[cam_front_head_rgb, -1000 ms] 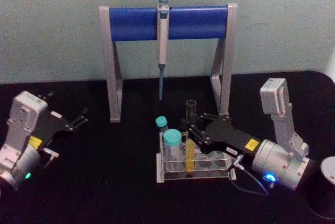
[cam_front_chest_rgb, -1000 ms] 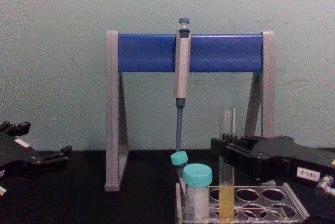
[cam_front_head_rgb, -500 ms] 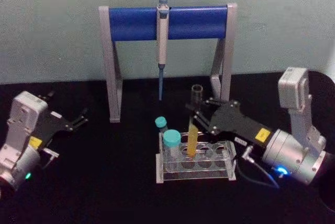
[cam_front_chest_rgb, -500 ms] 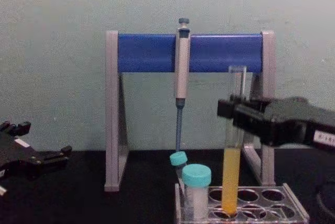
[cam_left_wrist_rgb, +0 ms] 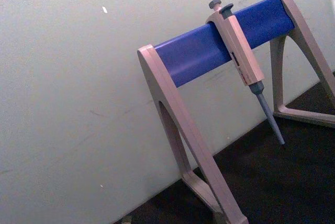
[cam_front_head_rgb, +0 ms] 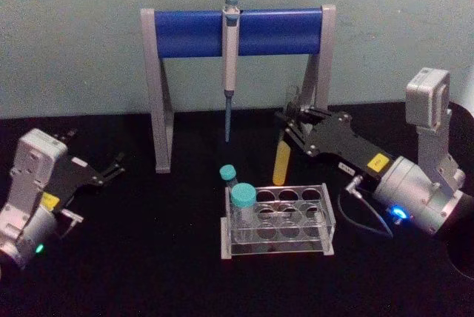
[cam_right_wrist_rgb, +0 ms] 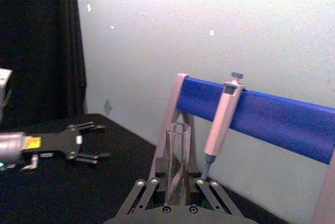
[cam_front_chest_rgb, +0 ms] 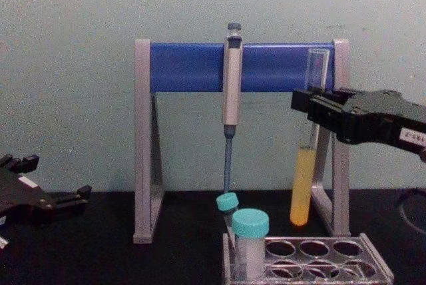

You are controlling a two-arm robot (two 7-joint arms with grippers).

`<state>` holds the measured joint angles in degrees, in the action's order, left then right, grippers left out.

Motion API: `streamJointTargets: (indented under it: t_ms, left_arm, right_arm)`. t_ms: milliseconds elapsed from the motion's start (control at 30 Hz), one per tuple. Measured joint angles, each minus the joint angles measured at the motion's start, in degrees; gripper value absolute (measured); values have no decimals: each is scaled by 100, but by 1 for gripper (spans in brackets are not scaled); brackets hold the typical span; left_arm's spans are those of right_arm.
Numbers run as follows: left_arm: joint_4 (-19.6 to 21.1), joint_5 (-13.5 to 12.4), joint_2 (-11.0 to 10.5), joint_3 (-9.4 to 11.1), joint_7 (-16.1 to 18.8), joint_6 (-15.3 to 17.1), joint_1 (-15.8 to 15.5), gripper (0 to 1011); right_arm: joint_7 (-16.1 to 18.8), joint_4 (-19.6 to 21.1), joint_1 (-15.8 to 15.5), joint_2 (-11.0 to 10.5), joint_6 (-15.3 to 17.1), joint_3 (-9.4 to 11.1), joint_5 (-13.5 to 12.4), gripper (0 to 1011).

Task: Pick up the test tube from the test tube rack, shake it, then place it back into the test tube rack.

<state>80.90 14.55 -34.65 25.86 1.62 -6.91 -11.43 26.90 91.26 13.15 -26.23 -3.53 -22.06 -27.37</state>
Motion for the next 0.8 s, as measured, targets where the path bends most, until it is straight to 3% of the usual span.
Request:
streamJointTargets:
  t_ms: [200,433,800]
  left_arm:
    - [0,0,0,0,0,0,0,1001]
    - [0,0,0,0,0,0,0,1001]
    - [0,0,0,0,0,0,0,1001]
  right_arm:
    - [-49,-269,152,173,-88,42,67,234]
    - [-84,-344,193,232,-102,114,131,234]
    - [-252,-118,-87,69,67,370,181,234]
